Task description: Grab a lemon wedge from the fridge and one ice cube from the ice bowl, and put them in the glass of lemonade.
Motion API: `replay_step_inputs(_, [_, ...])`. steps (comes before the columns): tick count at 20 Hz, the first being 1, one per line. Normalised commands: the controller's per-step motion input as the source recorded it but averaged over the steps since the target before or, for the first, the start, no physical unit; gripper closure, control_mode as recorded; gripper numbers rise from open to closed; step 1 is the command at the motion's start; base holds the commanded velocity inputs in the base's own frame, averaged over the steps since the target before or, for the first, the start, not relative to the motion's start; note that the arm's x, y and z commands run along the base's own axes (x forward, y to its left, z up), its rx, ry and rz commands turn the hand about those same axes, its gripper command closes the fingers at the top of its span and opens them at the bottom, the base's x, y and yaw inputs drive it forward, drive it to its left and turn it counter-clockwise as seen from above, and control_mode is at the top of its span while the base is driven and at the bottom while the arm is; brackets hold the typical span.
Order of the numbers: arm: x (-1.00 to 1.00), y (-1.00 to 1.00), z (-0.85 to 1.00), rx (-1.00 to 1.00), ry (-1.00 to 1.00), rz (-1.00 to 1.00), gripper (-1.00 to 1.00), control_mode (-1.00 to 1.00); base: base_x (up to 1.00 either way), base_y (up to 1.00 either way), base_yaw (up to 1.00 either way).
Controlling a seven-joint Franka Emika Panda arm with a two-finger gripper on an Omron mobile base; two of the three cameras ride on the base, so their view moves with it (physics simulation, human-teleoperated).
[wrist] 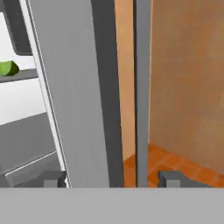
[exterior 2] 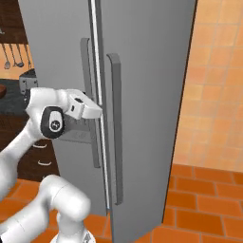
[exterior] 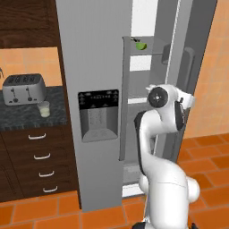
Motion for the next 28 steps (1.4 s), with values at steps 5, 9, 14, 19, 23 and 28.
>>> replay_step_inputs(5, [0.11, 0.96, 0.17, 0.04, -0.27, -0.46, -1.0, -1.0, 0.0, 0.0, 0.0])
replay_step_inputs(9, [0.87, 0.28, 0.02, 0.0, 0.02, -0.59, -1.0, -1.0, 0.0, 0.0, 0.0])
replay_step_inputs(14, [1.0, -0.07, 0.0, 0.01, 0.29, -0.16, -1.0, -1.0, 0.0, 0.0, 0.0])
replay_step_inputs(19, [0.75, -0.62, 0.0, 0.06, 0.19, -0.02, -1.0, -1.0, 0.0, 0.0, 0.0])
replay_step_inputs(23, [0.19, -1.0, 0.0, 0.09, 0.12, -0.06, -1.0, -1.0, 0.0, 0.0, 0.0])
replay_step_inputs(28, [-0.19, -1.0, 0.0, 0.13, 0.11, -0.15, -1.0, -1.0, 0.0, 0.0, 0.0])
